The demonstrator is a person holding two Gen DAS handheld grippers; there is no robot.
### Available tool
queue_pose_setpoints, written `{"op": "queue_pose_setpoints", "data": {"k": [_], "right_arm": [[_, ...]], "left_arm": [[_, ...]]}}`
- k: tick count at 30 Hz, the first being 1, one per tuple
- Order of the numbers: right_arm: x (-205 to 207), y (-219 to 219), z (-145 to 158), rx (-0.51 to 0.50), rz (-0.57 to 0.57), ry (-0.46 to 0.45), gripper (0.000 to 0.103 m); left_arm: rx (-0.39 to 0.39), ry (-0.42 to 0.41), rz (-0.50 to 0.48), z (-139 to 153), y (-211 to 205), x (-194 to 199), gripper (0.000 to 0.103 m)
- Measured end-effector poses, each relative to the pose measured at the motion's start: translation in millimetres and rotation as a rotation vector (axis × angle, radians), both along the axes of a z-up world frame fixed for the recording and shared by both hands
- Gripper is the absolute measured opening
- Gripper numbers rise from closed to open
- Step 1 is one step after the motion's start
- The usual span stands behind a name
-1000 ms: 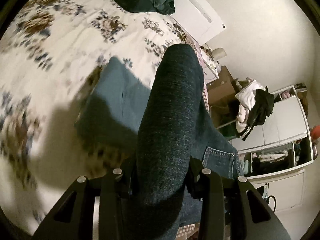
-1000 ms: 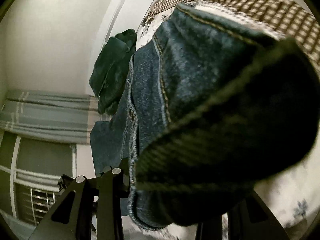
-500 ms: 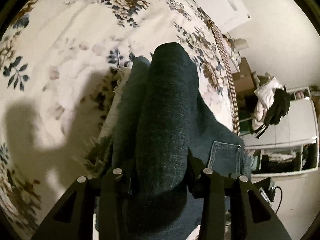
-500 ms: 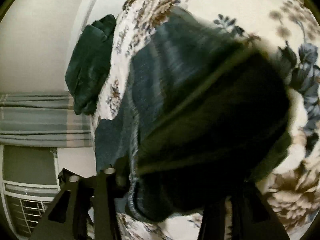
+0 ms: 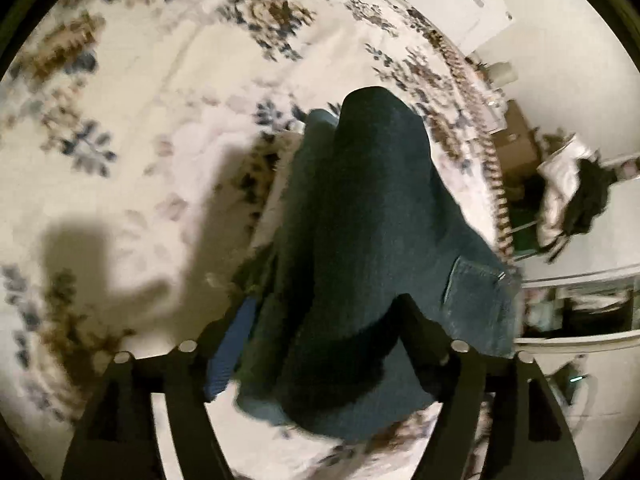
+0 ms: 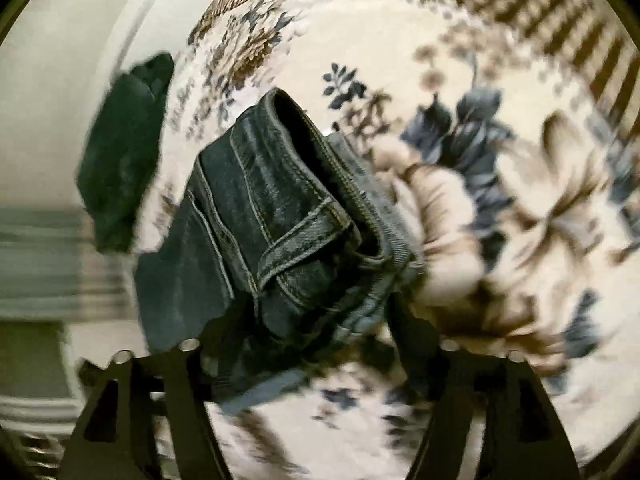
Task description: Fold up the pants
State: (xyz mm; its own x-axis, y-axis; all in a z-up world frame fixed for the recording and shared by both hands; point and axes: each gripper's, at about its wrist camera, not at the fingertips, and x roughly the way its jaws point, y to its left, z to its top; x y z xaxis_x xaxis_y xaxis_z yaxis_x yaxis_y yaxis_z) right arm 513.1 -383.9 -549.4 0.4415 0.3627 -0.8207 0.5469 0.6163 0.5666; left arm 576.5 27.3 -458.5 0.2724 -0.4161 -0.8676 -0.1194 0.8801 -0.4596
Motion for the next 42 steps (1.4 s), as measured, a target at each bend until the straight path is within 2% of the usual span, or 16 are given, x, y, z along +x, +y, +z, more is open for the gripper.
{"op": "queue_pose_setpoints", "data": {"k": [2,5,10,13,19,31,37,42], "right_arm": [[2.8,11.9,22.0,-0.135,0.061,0.026,0.090],[-3.8,31.3,59.8,-0.330,0.146,0.038,0.097],[-20.1,63.3,116.3,-0.606,0.227,0.019,0.103],[-41.3,75.9,150.2,-0.682,0.247,-0.007,0.103],[-103.5,90.2,230.0,-0.744,0.263,-0.090,0.103],[-235.6,96.2,374.3,-0.811,0.261,-0.282,0.103],[-307.1,98.0,442.0,-0.822,0.262,-0.381,0.103],[-361.0,101.1,488.8,-0.828,0.268,-0.444,0.103]], "left_arm": [[0.101,-0.019,-0.022,13.0,-7.2,-8.7,0.084],[0.214,-0.047,-0.054,32.6,-19.7,-23.6,0.086],[0.308,-0.097,-0.089,71.4,-38.3,-53.4,0.088],[0.340,-0.136,-0.104,96.4,-48.1,-70.8,0.088],[0.364,-0.221,-0.132,160.5,-74.9,-120.3,0.088],[0.433,-0.424,-0.083,292.8,-91.6,-244.5,0.088],[0.448,-0.499,-0.051,341.1,-97.5,-305.6,0.088],[0.446,-0.547,-0.033,366.7,-101.8,-345.1,0.088]]}}
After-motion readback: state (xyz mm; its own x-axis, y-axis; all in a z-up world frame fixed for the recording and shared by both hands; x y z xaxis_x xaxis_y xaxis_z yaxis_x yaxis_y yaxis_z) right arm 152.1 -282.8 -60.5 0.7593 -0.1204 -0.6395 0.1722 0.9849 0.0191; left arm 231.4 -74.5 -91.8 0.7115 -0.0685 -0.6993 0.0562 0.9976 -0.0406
